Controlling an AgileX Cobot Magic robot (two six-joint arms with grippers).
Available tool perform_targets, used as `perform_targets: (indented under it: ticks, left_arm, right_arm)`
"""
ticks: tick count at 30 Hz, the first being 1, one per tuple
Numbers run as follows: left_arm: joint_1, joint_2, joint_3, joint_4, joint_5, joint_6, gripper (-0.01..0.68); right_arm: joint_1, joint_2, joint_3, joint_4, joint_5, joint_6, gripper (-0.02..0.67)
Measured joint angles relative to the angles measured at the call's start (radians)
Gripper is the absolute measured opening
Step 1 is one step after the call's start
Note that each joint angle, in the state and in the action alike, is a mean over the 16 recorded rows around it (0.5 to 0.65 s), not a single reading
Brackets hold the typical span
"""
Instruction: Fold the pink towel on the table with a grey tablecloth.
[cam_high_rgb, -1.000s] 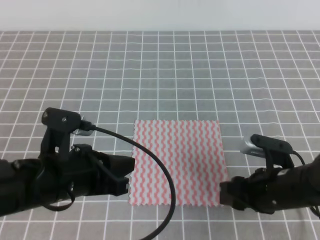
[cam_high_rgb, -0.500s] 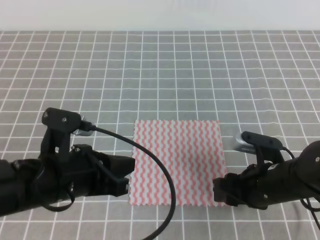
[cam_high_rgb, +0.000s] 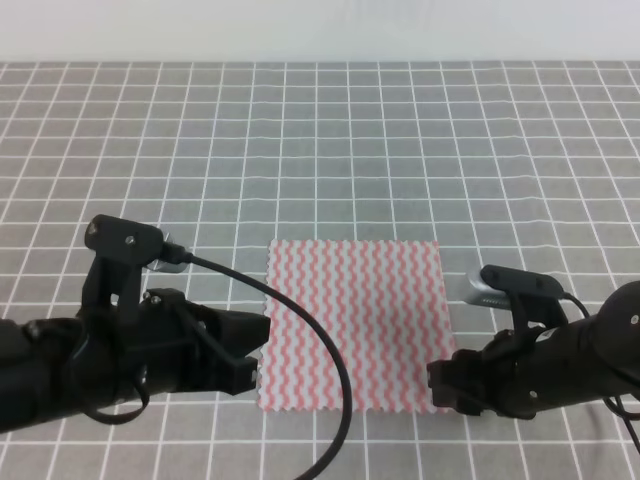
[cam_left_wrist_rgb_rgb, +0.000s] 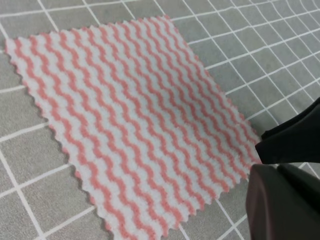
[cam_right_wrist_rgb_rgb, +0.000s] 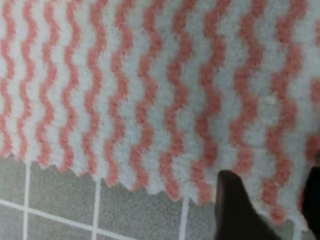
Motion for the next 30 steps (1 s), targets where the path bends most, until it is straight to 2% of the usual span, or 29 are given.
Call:
perform_targets:
  ticks: [14, 22, 30]
  left_arm:
    - [0.0, 0.0, 0.0, 0.0, 0.0, 0.014, -0.001]
    - [0.0, -0.001, 0.0, 0.0, 0.0, 0.037, -0.001]
    - [0.0, -0.001, 0.0, 0.0, 0.001, 0.161, -0.001]
  right_arm:
    - [0.0, 0.023, -0.001, 0.0, -0.001, -0.002, 0.154]
    - [0.0, 0.045, -0.001, 0.0, -0.004, -0.002, 0.066]
    - [0.0, 0.02, -0.003, 0.002, -0.023, -0.002, -0.002]
